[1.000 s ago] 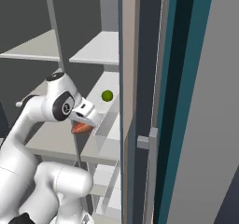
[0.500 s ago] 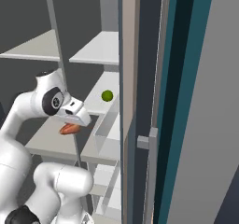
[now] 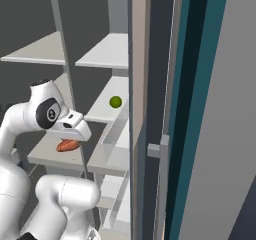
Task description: Take the lime and sweet potato from the fridge shelf and place them in the freezer drawer to begin freezing them.
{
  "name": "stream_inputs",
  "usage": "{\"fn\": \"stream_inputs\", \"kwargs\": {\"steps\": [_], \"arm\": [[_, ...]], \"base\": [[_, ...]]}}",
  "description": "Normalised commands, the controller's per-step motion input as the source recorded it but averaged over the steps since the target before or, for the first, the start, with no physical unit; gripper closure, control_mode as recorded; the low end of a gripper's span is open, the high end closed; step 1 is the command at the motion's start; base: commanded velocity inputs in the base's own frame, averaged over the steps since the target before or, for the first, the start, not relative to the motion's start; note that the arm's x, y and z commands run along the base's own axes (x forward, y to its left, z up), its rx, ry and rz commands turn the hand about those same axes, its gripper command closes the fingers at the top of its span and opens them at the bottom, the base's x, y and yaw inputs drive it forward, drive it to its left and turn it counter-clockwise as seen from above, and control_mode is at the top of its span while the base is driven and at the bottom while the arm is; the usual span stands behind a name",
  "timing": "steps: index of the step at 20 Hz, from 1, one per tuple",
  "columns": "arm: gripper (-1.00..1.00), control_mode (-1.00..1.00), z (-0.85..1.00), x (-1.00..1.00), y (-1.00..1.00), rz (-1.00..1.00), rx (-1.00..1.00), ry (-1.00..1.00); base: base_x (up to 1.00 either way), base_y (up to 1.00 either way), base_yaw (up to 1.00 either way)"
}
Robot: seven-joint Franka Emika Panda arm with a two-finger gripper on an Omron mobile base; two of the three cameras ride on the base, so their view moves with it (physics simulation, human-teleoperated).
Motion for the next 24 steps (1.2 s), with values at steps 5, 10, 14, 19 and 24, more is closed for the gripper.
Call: {"fn": "stream_inputs", "kwargs": {"steps": [5, 10, 14, 19, 24], "arm": [[1.00, 1.00, 0.00, 0.00, 0.00, 0.00, 0.00, 0.00], [1.00, 1.00, 0.00, 0.00, 0.00, 0.00, 0.00, 0.00], [1.00, 1.00, 0.00, 0.00, 0.00, 0.00, 0.00, 0.00], [1.00, 1.00, 0.00, 0.00, 0.00, 0.00, 0.00, 0.00], [1.00, 1.00, 0.00, 0.00, 0.00, 0.00, 0.00, 0.00]], "base": [[-0.91, 0.09, 0.09], [-0.80, 0.09, 0.13], [-0.50, 0.18, 0.20], [-0.17, 0.23, 0.27], [0.00, 0.30, 0.25]]}}
